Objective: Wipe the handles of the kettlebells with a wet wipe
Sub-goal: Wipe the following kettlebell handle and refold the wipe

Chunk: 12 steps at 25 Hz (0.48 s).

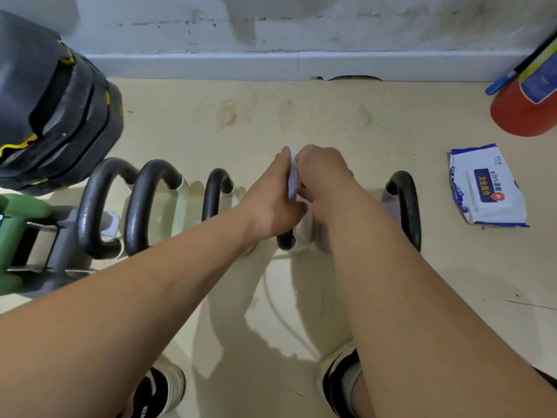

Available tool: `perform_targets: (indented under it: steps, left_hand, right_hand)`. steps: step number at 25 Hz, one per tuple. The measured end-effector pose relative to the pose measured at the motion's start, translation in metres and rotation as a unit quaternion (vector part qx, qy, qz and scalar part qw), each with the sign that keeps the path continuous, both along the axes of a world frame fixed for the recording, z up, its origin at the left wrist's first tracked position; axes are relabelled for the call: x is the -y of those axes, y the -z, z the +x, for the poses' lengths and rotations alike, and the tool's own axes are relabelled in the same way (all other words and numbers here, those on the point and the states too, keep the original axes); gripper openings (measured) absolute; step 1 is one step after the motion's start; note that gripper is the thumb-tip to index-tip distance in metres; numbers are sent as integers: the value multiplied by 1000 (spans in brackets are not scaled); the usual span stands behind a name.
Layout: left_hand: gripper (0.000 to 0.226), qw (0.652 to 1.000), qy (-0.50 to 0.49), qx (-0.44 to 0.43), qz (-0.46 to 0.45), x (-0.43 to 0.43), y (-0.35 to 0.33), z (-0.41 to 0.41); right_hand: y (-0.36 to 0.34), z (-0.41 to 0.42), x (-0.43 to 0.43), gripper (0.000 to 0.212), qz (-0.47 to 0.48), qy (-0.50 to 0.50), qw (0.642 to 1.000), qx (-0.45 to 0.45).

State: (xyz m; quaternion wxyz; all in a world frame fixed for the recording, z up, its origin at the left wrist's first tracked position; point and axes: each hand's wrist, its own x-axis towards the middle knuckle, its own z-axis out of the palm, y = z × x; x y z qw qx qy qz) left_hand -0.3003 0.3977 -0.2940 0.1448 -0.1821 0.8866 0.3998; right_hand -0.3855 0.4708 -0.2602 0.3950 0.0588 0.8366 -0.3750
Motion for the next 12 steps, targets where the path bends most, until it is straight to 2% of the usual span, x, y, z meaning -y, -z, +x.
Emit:
perform_targets:
  steps: [2, 3, 5, 7, 10, 12]
  left_hand:
    - [79, 999, -49, -1, 24, 5, -13, 20]
    - [82, 996, -84, -8, 30, 8, -16, 25]
    - [75, 988, -143, -20, 60, 10, -17, 40]
    - [72, 983, -171, -11, 70, 15, -6, 48]
    - [75, 984, -170, 21, 54, 16, 1, 58]
    - [77, 986, -155, 30, 54, 15, 6, 66]
  right_hand:
    - [6, 11, 12, 27, 22, -39, 998, -39]
    - [6, 12, 19, 23, 41, -118, 990, -57]
    - [18, 17, 29, 14, 53, -167, 979, -106]
    - [17, 20, 37, 8, 57, -124, 987, -86]
    - [13, 16, 40, 11, -28, -2, 1000, 3]
    - [17, 17, 30, 13, -82, 63, 995, 8]
